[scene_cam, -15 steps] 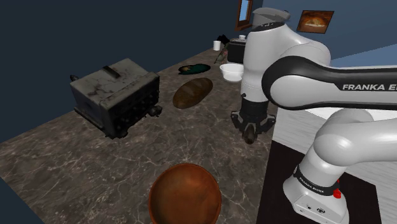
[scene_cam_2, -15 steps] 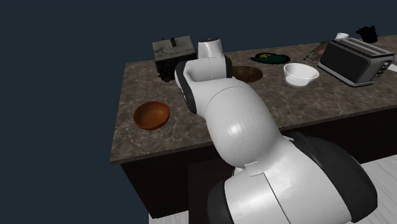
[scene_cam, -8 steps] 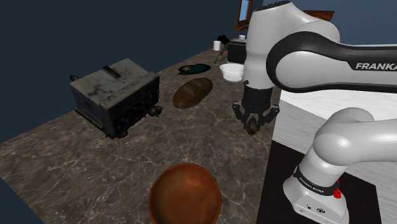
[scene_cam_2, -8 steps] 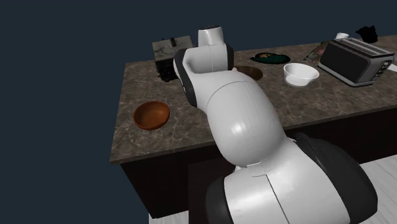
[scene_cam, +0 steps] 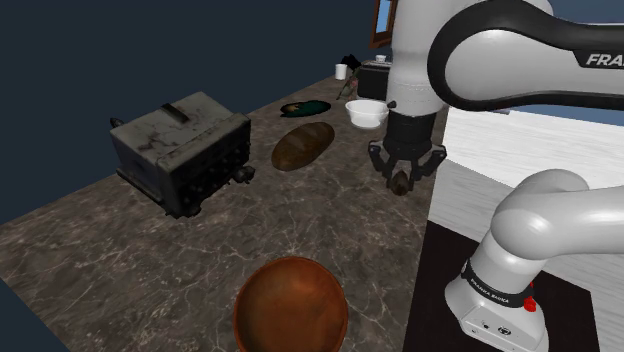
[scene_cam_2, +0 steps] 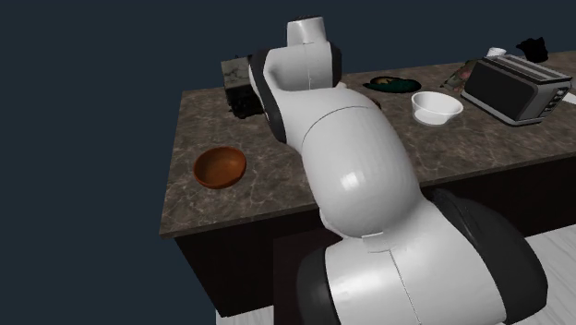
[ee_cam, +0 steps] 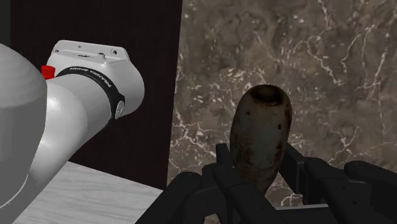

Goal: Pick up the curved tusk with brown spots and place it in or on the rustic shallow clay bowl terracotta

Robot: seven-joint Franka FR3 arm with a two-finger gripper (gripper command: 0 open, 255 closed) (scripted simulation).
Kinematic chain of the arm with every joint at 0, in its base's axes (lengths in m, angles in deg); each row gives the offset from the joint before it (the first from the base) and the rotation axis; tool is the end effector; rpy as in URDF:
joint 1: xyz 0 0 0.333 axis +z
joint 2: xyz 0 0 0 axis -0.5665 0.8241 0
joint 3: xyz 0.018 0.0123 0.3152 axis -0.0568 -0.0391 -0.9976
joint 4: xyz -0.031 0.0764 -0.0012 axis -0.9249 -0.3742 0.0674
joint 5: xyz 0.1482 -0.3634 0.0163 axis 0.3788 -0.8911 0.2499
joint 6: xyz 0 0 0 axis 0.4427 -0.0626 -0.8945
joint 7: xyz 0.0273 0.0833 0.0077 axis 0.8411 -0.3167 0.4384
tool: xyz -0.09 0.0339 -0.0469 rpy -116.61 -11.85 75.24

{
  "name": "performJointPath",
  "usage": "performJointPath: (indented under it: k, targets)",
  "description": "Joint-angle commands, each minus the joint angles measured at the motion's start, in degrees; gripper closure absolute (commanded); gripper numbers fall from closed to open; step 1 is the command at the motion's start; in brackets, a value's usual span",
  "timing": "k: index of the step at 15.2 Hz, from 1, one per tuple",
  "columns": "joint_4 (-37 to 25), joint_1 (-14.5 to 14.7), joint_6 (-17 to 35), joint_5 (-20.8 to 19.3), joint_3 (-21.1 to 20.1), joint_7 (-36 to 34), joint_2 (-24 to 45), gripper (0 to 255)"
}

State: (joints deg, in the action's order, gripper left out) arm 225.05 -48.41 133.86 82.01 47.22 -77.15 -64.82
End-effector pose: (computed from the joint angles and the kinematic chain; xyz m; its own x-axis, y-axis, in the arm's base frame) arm 0.2445 0.1310 0.5042 0.3735 -0.9210 0.1111 -0.9269 -0.3658 0.0835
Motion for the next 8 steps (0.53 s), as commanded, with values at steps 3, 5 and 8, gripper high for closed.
performJointPath:
  k: [3,5,8]
  targets:
    - [-3.4,-0.3,-2.0,0.2,-0.5,-1.2,1.2,255]
    - [-5.6,-0.2,-1.9,2.2,-3.5,-3.9,2.8,255]
    - [-9.4,-0.6,-1.7,4.9,-8.1,-7.9,5.6,255]
